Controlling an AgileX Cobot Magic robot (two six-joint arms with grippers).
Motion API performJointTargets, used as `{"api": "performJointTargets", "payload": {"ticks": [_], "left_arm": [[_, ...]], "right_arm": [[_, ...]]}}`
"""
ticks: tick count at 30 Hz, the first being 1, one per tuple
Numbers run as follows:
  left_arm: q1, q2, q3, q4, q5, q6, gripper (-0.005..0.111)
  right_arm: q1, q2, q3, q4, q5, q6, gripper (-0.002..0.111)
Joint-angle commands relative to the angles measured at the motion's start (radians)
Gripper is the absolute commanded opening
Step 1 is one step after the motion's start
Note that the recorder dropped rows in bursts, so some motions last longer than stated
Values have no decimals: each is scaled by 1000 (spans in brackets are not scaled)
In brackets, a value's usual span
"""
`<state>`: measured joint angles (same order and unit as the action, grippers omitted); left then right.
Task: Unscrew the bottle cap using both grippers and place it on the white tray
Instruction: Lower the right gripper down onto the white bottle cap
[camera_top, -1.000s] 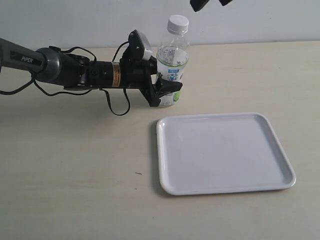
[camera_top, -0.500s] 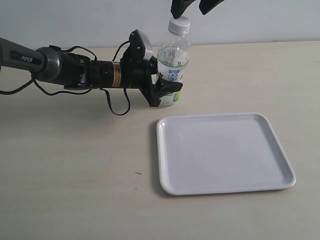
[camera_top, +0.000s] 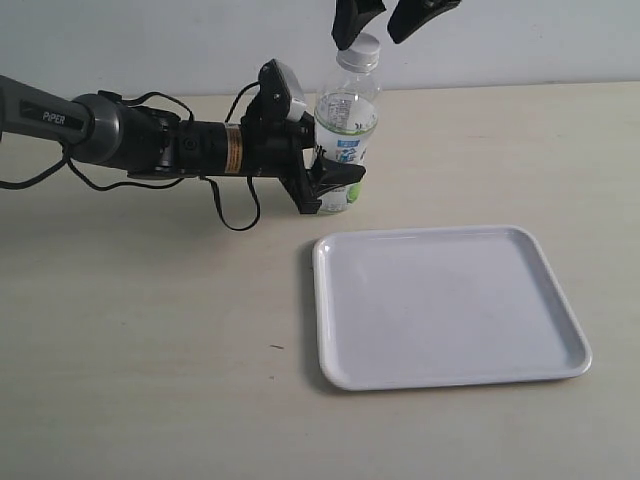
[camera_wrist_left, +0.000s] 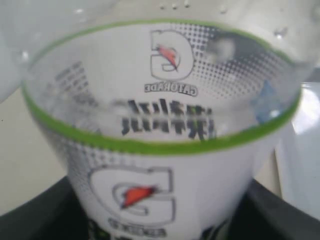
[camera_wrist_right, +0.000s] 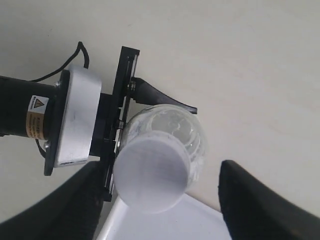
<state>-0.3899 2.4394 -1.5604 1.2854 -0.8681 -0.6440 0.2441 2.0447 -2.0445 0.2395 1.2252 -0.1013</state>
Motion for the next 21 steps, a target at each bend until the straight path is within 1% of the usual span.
{"api": "performJointTargets", "payload": {"ticks": [1, 8, 16, 19, 21], "left_arm": [[-1, -6, -1, 21, 21, 8, 0], [-1, -6, -1, 21, 21, 8, 0], [-1, -6, -1, 21, 21, 8, 0], [-1, -6, -1, 27, 21, 8, 0], [-1, -6, -1, 31, 21, 8, 0]], "right_arm": [[1, 20, -8, 12, -4, -2, 64], [1, 25, -8, 16, -4, -2, 63], [1, 25, -8, 16, -4, -8, 54], [1, 25, -10, 16, -4, -19, 49], [1, 25, -10, 16, -4, -27, 40]]}}
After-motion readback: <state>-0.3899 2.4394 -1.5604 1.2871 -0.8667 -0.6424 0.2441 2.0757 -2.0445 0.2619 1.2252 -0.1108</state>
